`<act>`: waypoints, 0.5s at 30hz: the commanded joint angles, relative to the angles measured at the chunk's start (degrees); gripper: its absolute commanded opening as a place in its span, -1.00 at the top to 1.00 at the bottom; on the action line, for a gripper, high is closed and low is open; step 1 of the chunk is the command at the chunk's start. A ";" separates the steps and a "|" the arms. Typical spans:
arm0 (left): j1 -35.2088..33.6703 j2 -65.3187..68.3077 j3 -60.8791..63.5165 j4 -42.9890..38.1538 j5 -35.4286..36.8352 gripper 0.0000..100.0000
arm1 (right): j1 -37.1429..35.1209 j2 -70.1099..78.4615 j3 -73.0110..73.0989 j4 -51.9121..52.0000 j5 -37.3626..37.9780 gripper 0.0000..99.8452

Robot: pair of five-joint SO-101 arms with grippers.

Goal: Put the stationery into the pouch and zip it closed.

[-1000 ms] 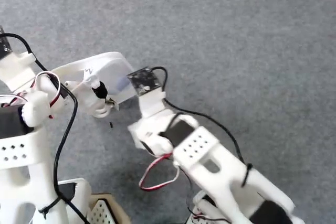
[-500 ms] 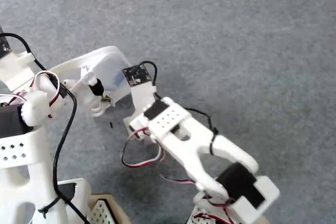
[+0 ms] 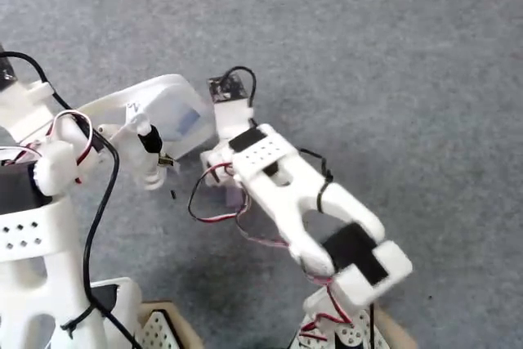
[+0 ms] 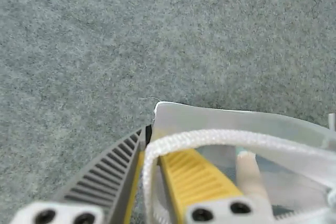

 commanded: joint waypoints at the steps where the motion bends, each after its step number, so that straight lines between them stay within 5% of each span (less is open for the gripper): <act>1: -0.57 1.67 1.19 -1.32 0.18 0.94 | 1.49 -1.01 -0.57 0.53 -0.53 0.72; 15: -0.57 1.58 1.19 -1.23 0.18 0.94 | 2.11 -3.47 -0.48 0.09 -0.26 0.72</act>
